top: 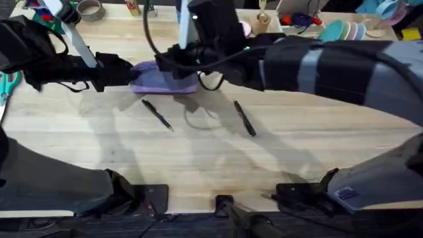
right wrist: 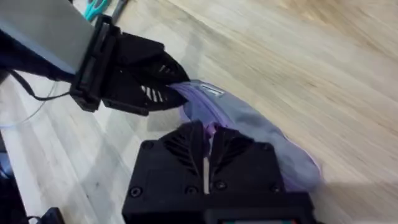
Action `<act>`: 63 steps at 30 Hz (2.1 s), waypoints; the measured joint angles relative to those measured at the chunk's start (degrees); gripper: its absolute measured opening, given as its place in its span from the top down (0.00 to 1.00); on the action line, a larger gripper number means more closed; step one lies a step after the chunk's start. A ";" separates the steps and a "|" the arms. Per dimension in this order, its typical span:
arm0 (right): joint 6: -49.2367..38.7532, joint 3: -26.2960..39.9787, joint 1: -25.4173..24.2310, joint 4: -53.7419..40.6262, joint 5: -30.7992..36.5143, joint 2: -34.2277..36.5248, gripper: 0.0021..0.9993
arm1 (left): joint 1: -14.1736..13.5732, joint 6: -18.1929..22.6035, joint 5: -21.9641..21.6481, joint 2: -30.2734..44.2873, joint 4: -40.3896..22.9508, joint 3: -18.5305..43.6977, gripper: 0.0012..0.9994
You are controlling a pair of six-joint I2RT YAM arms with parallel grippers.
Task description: Unzip the bag, pick up the pens from the table one at a time and place them inside, then zip the bag closed.
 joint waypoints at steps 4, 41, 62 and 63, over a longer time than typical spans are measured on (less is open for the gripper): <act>0.22 2.81 0.97 0.22 0.02 2.67 0.97 | 0.00 0.00 -0.02 0.00 0.04 0.00 0.96; 0.48 15.07 1.24 -6.90 -2.51 7.05 0.34 | 0.15 0.02 0.02 0.00 -0.20 0.00 0.96; -1.36 15.94 -8.33 -13.64 -3.15 1.40 0.00 | 0.15 0.02 0.02 0.00 -0.20 0.00 0.95; -1.36 15.94 -8.33 -13.66 -3.15 1.43 0.00 | 0.15 0.04 0.03 0.00 -0.20 0.00 0.90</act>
